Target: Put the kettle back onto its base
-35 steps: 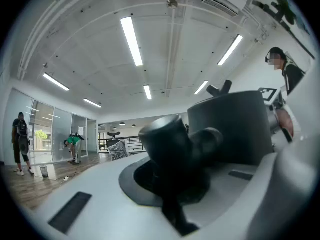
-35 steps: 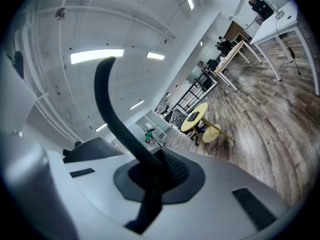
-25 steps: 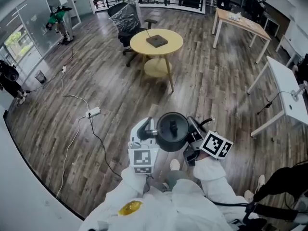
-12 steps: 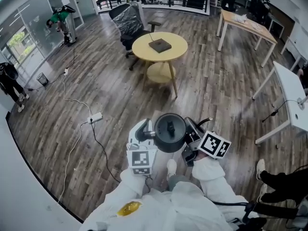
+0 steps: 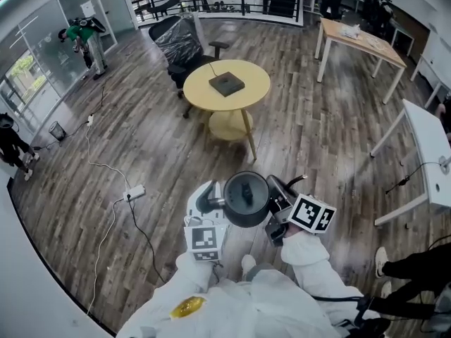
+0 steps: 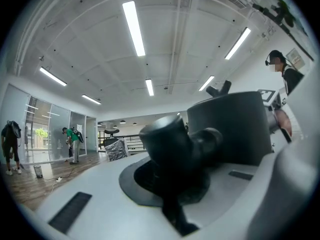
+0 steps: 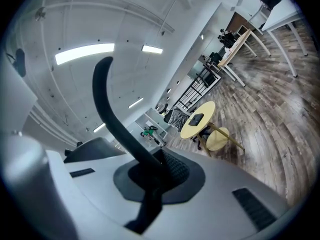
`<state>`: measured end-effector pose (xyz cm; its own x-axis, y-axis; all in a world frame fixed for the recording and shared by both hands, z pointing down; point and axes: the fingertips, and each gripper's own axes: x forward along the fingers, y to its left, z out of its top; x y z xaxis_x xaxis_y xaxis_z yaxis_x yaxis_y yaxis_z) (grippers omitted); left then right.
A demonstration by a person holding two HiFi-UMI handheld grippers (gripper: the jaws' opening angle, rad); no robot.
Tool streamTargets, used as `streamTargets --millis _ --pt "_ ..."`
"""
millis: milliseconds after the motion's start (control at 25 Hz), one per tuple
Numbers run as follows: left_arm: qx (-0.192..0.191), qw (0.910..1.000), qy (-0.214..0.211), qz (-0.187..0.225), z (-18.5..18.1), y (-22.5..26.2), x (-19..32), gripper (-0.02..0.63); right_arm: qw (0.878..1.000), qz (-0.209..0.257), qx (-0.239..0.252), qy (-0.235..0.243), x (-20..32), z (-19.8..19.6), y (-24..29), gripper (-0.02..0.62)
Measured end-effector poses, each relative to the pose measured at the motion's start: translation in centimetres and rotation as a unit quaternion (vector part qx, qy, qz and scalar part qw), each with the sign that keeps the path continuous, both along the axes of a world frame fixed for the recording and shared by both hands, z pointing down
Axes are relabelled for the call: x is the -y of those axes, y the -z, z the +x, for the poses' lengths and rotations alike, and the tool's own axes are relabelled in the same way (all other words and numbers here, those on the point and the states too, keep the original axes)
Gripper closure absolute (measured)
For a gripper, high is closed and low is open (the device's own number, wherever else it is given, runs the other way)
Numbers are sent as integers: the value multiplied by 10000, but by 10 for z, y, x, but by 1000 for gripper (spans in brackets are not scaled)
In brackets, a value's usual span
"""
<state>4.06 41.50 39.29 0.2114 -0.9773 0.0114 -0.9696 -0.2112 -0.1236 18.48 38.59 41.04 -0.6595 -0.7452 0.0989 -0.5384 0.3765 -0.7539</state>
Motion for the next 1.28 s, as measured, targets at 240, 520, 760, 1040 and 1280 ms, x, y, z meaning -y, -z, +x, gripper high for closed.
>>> streamTargets --millis 240,520,760,1040,1280 --pt "-74 9999 41 -89 -1 0 58 607 10000 -23 -29 80 59 -2 1 584" --pt "-96 9999 115 -32 -15 1 105 607 9999 1 -35 146 108 -17 2 584" --pt "-116 9998 110 -122 -27 -3 145 607 9999 -70 -28 144 147 -29 -6 583" --pt "-107 9999 -7 -102 -44 -11 204 607 10000 -65 -18 -14 202 -45 -15 584" --pt "-181 9997 -123 -121 -70 -16 267 607 9998 -99 -103 -125 261 -69 -14 583"
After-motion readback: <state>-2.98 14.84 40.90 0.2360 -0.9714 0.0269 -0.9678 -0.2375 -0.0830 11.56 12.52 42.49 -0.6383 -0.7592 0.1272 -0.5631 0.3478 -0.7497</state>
